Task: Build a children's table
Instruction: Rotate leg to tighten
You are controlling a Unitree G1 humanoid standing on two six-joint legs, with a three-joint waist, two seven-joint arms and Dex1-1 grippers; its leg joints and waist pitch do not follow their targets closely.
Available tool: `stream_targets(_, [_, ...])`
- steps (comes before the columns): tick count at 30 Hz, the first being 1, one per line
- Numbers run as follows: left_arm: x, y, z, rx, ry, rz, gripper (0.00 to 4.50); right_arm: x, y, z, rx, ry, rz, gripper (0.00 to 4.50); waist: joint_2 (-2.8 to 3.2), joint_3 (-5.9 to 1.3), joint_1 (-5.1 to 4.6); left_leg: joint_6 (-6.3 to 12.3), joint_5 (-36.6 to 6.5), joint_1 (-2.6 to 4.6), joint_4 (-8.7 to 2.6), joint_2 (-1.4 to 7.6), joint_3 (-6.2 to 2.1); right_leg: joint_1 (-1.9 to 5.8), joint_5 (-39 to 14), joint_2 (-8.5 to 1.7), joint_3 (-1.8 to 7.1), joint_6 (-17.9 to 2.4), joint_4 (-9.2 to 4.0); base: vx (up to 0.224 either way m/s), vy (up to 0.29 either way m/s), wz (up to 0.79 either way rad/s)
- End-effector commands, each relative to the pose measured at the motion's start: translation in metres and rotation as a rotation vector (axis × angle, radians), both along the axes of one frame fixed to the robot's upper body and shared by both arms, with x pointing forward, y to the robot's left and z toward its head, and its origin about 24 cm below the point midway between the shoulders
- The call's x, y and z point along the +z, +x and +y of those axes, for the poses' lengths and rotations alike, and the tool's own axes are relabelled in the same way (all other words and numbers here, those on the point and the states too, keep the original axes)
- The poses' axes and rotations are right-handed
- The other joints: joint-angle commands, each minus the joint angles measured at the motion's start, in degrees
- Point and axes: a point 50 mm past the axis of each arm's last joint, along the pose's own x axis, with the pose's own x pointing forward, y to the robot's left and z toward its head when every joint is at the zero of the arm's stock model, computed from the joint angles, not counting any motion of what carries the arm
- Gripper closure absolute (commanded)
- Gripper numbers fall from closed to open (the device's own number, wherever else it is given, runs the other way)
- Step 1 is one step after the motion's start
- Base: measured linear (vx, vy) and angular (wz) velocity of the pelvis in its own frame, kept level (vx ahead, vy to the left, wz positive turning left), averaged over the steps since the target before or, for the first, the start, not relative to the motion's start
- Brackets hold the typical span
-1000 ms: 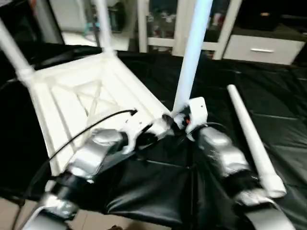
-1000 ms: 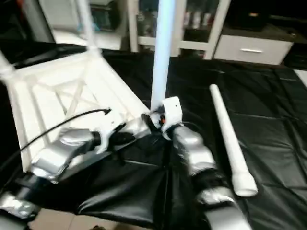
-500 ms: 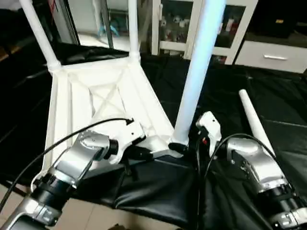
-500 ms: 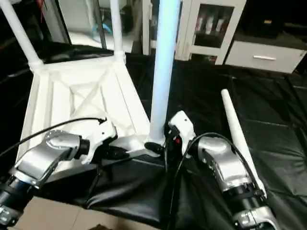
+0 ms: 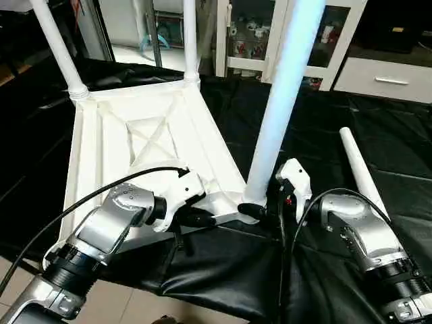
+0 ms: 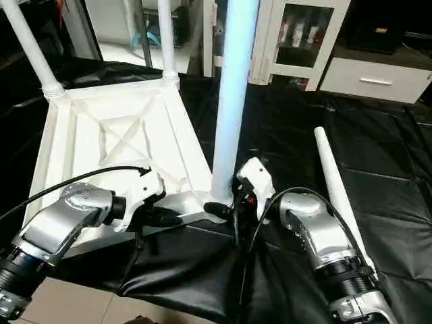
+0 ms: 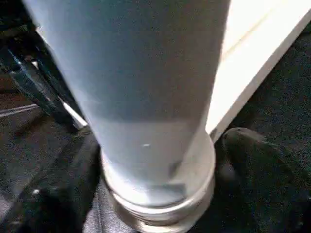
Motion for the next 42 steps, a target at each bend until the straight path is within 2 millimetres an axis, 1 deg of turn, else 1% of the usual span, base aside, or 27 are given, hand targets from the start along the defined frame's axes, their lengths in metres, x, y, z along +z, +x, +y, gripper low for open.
stream_targets(1, [-0.003, -0.008, -0.005, -0.062, -0.010, 0.045, 4.50, 0.003, 0.003, -0.008, -0.042, 0.000, -0.009, 0.84, 0.18, -3.78, 0.02, 2.75, -8.6, 0.07, -4.07, 3.82, -1.71, 3.39, -14.4, -4.66, 4.42, -9.4, -4.27, 0.000, 0.000, 0.00])
stream_targets(2, [-0.003, -0.008, -0.005, -0.062, -0.010, 0.046, 4.50, 0.003, 0.003, -0.007, -0.042, 0.003, -0.007, 0.94, 0.20, -3.77, 0.01, 2.74, -8.5, 0.08, -4.08, 3.84, -1.70, 3.39, -14.4, -4.65, 4.43, -9.4, -4.24, 0.000, 0.000, 0.00])
stream_targets(4, [-0.003, -0.008, -0.005, -0.063, -0.010, 0.048, 4.50, 0.003, 0.003, -0.007, -0.042, 0.004, -0.007, 0.99, 0.13, -3.81, -0.01, 2.90, -8.2, 0.03, -4.05, 3.84, -1.71, 3.42, -13.9, -4.64, 4.43, -9.6, -4.15, 0.000, 0.000, 0.00])
stream_targets(6, [-0.003, -0.009, -0.005, -0.062, -0.010, 0.050, 4.50, 0.002, 0.003, -0.007, -0.039, 0.008, -0.004, 1.24, 0.05, -3.81, -0.03, 3.01, -8.0, 0.04, -4.04, 3.85, -1.68, 3.41, -13.6, -4.63, 4.42, -9.6, -4.13, 0.000, 0.000, 0.00])
stream_targets(12, [-0.003, -0.009, -0.004, -0.062, -0.009, 0.053, 4.50, 0.002, 0.003, -0.007, -0.039, 0.009, -0.004, 1.69, 0.10, -3.85, -0.03, 3.07, -7.6, 0.02, -3.97, 3.82, -1.68, 3.44, -13.5, -4.65, 4.41, -9.7, -4.08, 0.000, 0.000, 0.00])
stream_targets(13, [-0.004, -0.010, -0.004, -0.062, -0.009, 0.054, 4.50, 0.002, 0.003, -0.007, -0.039, 0.009, -0.004, 1.71, 0.02, -3.84, -0.03, 3.06, -7.6, 0.02, -3.95, 3.80, -1.66, 3.45, -13.8, -4.66, 4.41, -9.6, -4.09, 0.000, 0.000, 0.00])
stream_targets(21, [-0.005, -0.010, -0.005, -0.061, -0.008, 0.058, 4.50, -0.001, 0.004, -0.007, -0.070, 0.010, -0.008, 1.76, 0.04, -3.88, -0.02, 3.13, -7.4, 0.06, -3.92, 3.81, -1.66, 3.42, -13.6, -4.65, 4.41, -9.6, -4.06, 0.000, 0.000, 0.00])
stream_targets(23, [-0.006, -0.009, -0.006, -0.043, -0.010, 0.052, 4.50, -0.008, 0.010, -0.007, -0.162, -0.002, 0.003, 1.76, 0.11, -3.75, -0.15, 2.61, -8.1, 0.04, -4.01, 3.80, -1.69, 3.30, -14.9, -4.72, 4.39, -9.5, -4.25, 0.000, 0.000, 0.00])
stream_targets(24, [-0.007, -0.008, -0.007, -0.027, -0.012, 0.045, 4.50, -0.011, 0.012, -0.007, -0.202, -0.006, 0.008, 1.76, 0.09, -3.69, -0.29, 2.35, -8.7, -0.02, -4.09, 3.77, -1.72, 3.38, -15.5, -4.70, 4.37, -9.3, -4.33, 0.000, 0.000, 0.00])
stream_targets(25, [-0.008, -0.006, -0.008, -0.011, -0.014, 0.039, 4.50, -0.014, 0.014, -0.007, -0.235, -0.010, 0.013, 1.76, 0.17, -3.59, -0.61, 1.83, -9.8, -0.03, -4.16, 3.73, -1.81, 3.35, -17.2, -4.65, 4.30, -8.9, -4.55, 0.000, 0.000, 0.00])
stream_targets(26, [-0.010, -0.002, -0.011, 0.027, -0.021, 0.016, 4.50, -0.019, 0.018, -0.006, -0.301, -0.014, 0.021, 1.76, 0.22, -3.27, -1.09, 1.07, -12.0, 0.11, -4.23, 3.65, -1.85, 3.11, -20.7, -4.68, 4.12, -8.3, -5.13, 0.000, 0.000, 0.00])
stream_targets(27, [-0.013, 0.009, -0.018, 0.134, -0.026, -0.020, 4.50, -0.029, 0.025, -0.003, -0.441, -0.042, 0.038, 1.76, 0.22, -3.13, -1.37, 0.59, -13.5, 0.29, -4.27, 3.63, -1.86, 3.03, -23.1, -4.60, 4.00, -7.8, -5.45, 0.000, 0.000, 0.00])
stream_targets(28, [-0.013, 0.010, -0.018, 0.144, -0.026, -0.023, 4.50, -0.030, 0.026, -0.003, -0.456, -0.046, 0.039, 1.76, 0.20, -3.03, -1.90, -0.34, -16.0, 0.73, -4.16, 3.42, -2.00, 2.77, -26.9, -4.67, 3.74, -6.7, -6.00, 0.000, 0.000, 0.00])
stream_targets(29, [-0.015, 0.014, -0.022, 0.187, -0.026, -0.032, 4.50, -0.035, 0.029, -0.002, -0.525, -0.063, 0.049, 1.77, 0.12, -3.13, -2.03, -0.54, -17.5, 0.78, -4.16, 3.42, -2.31, 3.05, -29.5, -4.82, 3.56, -5.1, -6.30, 0.000, 0.000, 0.00])
stream_targets(30, [-0.017, 0.019, -0.026, 0.235, -0.022, -0.037, 4.50, -0.039, 0.032, 0.002, -0.590, -0.079, 0.059, 1.77, 0.20, -3.11, -2.12, -0.47, -17.6, 0.74, -4.18, 3.45, -2.32, 2.93, -29.8, -4.88, 3.59, -4.7, -6.39, 0.000, 0.000, 0.00])
stream_targets(31, [-0.017, 0.020, -0.027, 0.254, -0.020, -0.039, 4.50, -0.041, 0.033, 0.003, -0.617, -0.085, 0.063, 1.77, 0.08, -3.00, -2.43, -0.55, -17.8, 0.57, -4.25, 3.46, -2.38, 2.90, -30.0, -4.82, 3.49, -4.4, -6.45, 0.000, 0.000, 0.00])
stream_targets(32, [-0.019, 0.023, -0.030, 0.283, -0.017, -0.037, 4.50, -0.044, 0.035, 0.006, -0.657, -0.094, 0.068, 1.78, 0.28, -2.87, -2.98, -0.98, -20.5, 1.11, -4.07, 3.25, -2.57, 2.54, -33.1, -4.88, 2.95, -3.3, -7.13, 0.000, 0.000, 0.00])
stream_targets(33, [-0.021, 0.031, -0.039, 0.369, -0.007, -0.047, 4.50, -0.048, 0.040, 0.018, -0.755, -0.109, 0.082, 1.78, 0.31, -2.97, -3.18, -0.95, -20.8, 1.38, -3.96, 3.18, -2.52, 2.49, -33.0, -4.99, 2.93, -3.3, -7.37, 0.000, 0.000, 0.00])
stream_targets(34, [-0.021, 0.034, -0.043, 0.407, -0.002, -0.053, 4.50, -0.049, 0.042, 0.024, -0.798, -0.113, 0.085, 1.78, 0.46, -2.96, -3.91, -1.14, -21.8, 1.28, -4.16, 3.28, -2.84, 2.55, -32.2, -4.85, 2.61, -3.5, -7.26, 0.000, 0.000, 0.00])
stream_targets(35, [-0.021, 0.036, -0.044, 0.428, -0.003, -0.063, 4.50, -0.049, 0.043, 0.027, -0.808, -0.111, 0.085, 1.78, 0.44, -3.06, -4.27, -1.33, -22.7, 0.84, -4.37, 3.36, -3.29, 3.15, -31.4, -4.80, 2.14, -2.7, -7.14, 0.000, 0.000, 0.00])
stream_targets(36, [-0.020, 0.044, -0.049, 0.507, -0.006, -0.099, 4.50, -0.049, 0.047, 0.038, -0.862, -0.118, 0.079, 1.78, 0.62, -3.12, -4.44, -1.17, -23.2, 1.02, -4.37, 3.48, -3.22, 3.08, -30.9, -4.88, 2.09, -2.8, -7.37, 0.000, 0.000, 0.00])
stream_targets(37, [-0.020, 0.044, -0.049, 0.507, -0.006, -0.099, 4.50, -0.049, 0.047, 0.038, -0.862, -0.118, 0.079, 1.78, 0.54, -3.13, -4.71, -1.29, -24.2, 1.33, -4.23, 3.30, -3.22, 2.58, -30.6, -4.86, 2.09, -2.8, -7.47, 0.000, 0.000, 0.00])
stream_targets(38, [-0.018, 0.049, -0.053, 0.566, -0.010, -0.137, 4.50, -0.048, 0.049, 0.045, -0.919, -0.110, 0.080, 1.78, 0.43, -2.99, -4.76, -0.91, -25.4, 1.81, -4.02, 3.01, -2.99, 2.07, -31.6, -4.81, 1.98, -2.7, -7.84, 0.000, 0.000, 0.00])
stream_targets(39, [-0.017, 0.052, -0.056, 0.598, -0.014, -0.158, 4.50, -0.047, 0.050, 0.049, -0.939, -0.105, 0.084, 1.78, 0.13, -3.01, -4.93, -0.64, -25.7, 1.97, -3.90, 2.89, -2.83, 1.88, -32.3, -4.81, 1.91, -2.6, -8.06, 0.000, 0.000, 0.00])
stream_targets(40, [-0.015, 0.054, -0.059, 0.618, -0.021, -0.174, 4.50, -0.047, 0.051, 0.054, -0.974, -0.112, 0.080, 1.78, 0.34, -3.04, -4.80, -0.35, -25.5, 2.05, -3.89, 2.85, -2.90, 1.90, -32.6, -4.93, 1.89, -2.3, -8.02, 0.000, 0.000, 0.00])
stream_targets(41, [-0.012, 0.057, -0.064, 0.643, -0.037, -0.198, 4.50, -0.044, 0.052, 0.067, -0.981, -0.114, 0.065, 1.78, 0.11, -3.18, -4.76, -0.16, -24.7, 1.67, -4.10, 3.05, -3.03, 2.21, -31.7, -5.03, 1.99, -2.2, -7.71, 0.000, 0.000, 0.00])
stream_targets(42, [-0.011, 0.057, -0.065, 0.645, -0.041, -0.202, 4.50, -0.044, 0.052, 0.069, -0.984, -0.114, 0.060, 1.78, 0.11, -3.18, -4.76, -0.16, -24.7, 1.67, -4.10, 3.05, -3.03, 2.21, -31.7, -5.03, 1.99, -2.2, -7.71, 0.000, 0.000, 0.00])
